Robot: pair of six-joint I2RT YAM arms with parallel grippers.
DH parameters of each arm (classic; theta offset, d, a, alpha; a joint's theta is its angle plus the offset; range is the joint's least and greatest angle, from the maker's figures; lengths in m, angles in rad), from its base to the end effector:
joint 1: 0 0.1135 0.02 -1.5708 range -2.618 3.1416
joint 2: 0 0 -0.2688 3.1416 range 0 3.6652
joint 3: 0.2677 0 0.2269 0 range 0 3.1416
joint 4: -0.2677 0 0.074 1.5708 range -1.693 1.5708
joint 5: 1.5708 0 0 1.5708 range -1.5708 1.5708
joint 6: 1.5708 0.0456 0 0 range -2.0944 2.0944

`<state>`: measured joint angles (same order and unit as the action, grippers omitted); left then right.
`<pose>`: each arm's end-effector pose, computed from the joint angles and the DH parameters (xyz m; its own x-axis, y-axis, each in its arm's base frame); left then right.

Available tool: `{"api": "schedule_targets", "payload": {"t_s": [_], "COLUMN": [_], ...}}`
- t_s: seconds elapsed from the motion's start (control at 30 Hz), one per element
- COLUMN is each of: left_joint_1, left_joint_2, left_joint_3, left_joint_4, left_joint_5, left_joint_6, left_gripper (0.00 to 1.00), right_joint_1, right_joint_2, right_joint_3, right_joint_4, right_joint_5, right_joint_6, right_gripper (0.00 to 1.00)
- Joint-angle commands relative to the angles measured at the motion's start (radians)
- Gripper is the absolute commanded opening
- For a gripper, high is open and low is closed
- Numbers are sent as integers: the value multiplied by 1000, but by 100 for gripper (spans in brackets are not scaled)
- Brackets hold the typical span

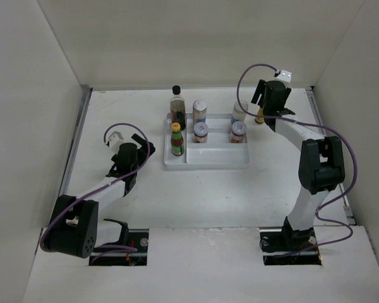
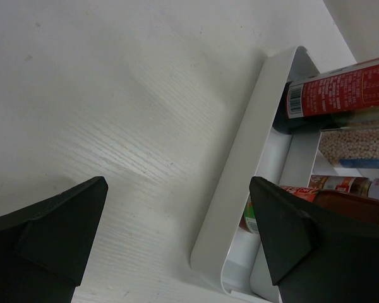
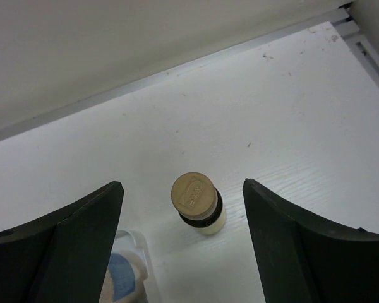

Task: Organize the condiment bottles

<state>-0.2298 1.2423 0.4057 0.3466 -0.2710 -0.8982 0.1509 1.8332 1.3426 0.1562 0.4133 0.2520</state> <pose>0.2253 -0.0402 0.1902 -0.2773 -0.7091 -0.6483 -0.3650 0.7019 -0.6117 0.4183 0.0451 0.2849 -0.2550 0.1922 -0.9476 0.3108 0.9443 0.1079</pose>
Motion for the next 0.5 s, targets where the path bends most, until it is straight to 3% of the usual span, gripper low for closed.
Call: {"api": "schedule_targets", "payload": {"t_s": [0.0, 0.2, 0.47], "left_joint_1": [2, 1, -3], "left_joint_2": [-3, 6, 9], "left_joint_3": [-5, -2, -2], "left_joint_4": [57, 58, 65], "left_joint_5": [12, 18, 21], "left_joint_6": [-4, -5, -5], "left_gripper": [100, 100, 100], "right_joint_1": [2, -1, -1], "right_joint_2": [35, 83, 107], "right_joint_3": [52, 61, 55], "right_joint_4": [22, 26, 92], "right_joint_5": [-33, -10, 39], "right_joint_6": [-16, -19, -46], "right_gripper": [81, 69, 42]}}
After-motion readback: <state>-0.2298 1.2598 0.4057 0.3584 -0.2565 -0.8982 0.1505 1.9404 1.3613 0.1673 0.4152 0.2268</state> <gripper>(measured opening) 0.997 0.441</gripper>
